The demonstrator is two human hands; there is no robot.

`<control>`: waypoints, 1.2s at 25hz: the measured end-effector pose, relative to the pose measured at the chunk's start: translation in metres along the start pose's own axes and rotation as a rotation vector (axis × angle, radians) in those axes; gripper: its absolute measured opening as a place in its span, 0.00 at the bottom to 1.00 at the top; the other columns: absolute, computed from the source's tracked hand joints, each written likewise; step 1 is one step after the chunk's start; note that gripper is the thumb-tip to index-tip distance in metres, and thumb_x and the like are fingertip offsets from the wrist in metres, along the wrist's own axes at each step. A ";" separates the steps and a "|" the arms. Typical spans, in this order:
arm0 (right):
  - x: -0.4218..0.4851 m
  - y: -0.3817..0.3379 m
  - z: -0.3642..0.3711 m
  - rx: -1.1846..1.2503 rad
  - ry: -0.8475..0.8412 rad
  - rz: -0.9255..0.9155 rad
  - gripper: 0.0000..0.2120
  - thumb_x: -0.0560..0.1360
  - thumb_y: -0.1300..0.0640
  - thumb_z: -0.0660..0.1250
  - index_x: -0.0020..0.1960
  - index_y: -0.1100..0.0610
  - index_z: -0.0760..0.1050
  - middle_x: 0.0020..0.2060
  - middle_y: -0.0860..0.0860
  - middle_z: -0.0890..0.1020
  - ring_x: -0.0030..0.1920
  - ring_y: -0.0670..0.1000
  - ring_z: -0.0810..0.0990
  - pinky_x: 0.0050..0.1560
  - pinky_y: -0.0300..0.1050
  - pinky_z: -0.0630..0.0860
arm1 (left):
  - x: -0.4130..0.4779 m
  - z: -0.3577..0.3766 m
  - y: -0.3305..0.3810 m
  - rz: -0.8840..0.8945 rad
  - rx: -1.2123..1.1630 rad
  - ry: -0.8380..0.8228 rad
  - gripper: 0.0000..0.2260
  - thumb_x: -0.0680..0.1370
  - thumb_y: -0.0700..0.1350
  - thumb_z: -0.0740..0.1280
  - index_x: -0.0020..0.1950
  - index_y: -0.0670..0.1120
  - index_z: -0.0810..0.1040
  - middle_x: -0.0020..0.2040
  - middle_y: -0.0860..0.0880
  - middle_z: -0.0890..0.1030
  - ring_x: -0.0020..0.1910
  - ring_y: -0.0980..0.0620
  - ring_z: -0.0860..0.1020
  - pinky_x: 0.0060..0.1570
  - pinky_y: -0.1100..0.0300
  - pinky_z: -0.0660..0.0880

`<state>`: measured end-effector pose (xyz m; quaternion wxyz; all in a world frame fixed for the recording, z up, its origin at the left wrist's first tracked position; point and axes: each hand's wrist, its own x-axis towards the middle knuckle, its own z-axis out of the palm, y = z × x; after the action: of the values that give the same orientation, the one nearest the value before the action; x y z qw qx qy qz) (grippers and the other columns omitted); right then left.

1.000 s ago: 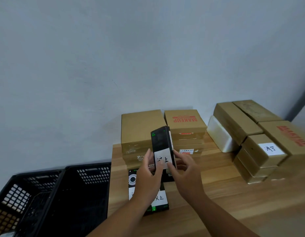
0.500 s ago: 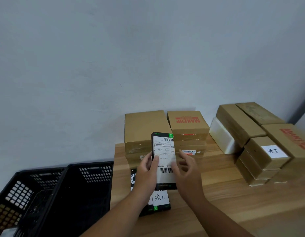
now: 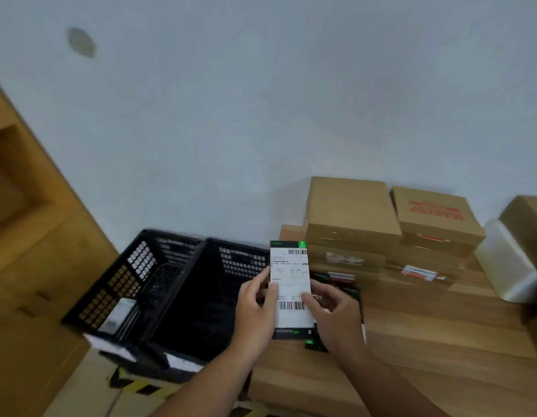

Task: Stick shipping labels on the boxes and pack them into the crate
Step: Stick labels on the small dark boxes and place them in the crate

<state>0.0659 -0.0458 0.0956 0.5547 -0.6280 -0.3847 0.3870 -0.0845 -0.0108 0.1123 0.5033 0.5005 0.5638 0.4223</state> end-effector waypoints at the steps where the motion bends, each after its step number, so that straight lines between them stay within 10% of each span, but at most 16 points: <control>1: -0.004 0.003 0.026 -0.022 -0.041 0.009 0.13 0.74 0.62 0.75 0.54 0.46 0.83 0.42 0.42 0.88 0.41 0.45 0.87 0.35 0.39 0.83 | 0.002 -0.026 -0.007 0.016 0.035 0.034 0.17 0.83 0.48 0.66 0.71 0.57 0.75 0.61 0.55 0.73 0.54 0.57 0.81 0.42 0.64 0.82; 16: -0.080 0.019 0.456 -0.126 -0.220 0.128 0.10 0.76 0.63 0.73 0.56 0.55 0.81 0.45 0.48 0.87 0.42 0.46 0.87 0.41 0.40 0.82 | 0.086 -0.435 -0.096 -0.083 0.322 0.035 0.21 0.85 0.51 0.59 0.78 0.57 0.65 0.74 0.54 0.67 0.71 0.54 0.68 0.71 0.52 0.70; 22: -0.033 0.041 0.561 -0.208 -0.213 0.170 0.13 0.76 0.61 0.74 0.59 0.53 0.81 0.44 0.46 0.87 0.43 0.45 0.86 0.39 0.37 0.81 | 0.168 -0.516 -0.131 -0.129 0.348 0.012 0.21 0.84 0.52 0.58 0.78 0.58 0.66 0.72 0.54 0.68 0.64 0.60 0.68 0.65 0.64 0.68; 30: 0.037 0.152 0.690 -0.232 -0.185 0.320 0.15 0.76 0.62 0.74 0.61 0.52 0.78 0.50 0.45 0.84 0.46 0.45 0.84 0.42 0.38 0.82 | 0.307 -0.573 -0.240 -0.327 0.486 -0.132 0.27 0.84 0.51 0.59 0.82 0.52 0.58 0.77 0.53 0.63 0.74 0.53 0.64 0.71 0.53 0.71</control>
<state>-0.5407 0.2497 -0.1160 0.3724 -0.7025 -0.3713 0.4795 -0.6827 0.2750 -0.0887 0.4655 0.5353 0.6877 0.1547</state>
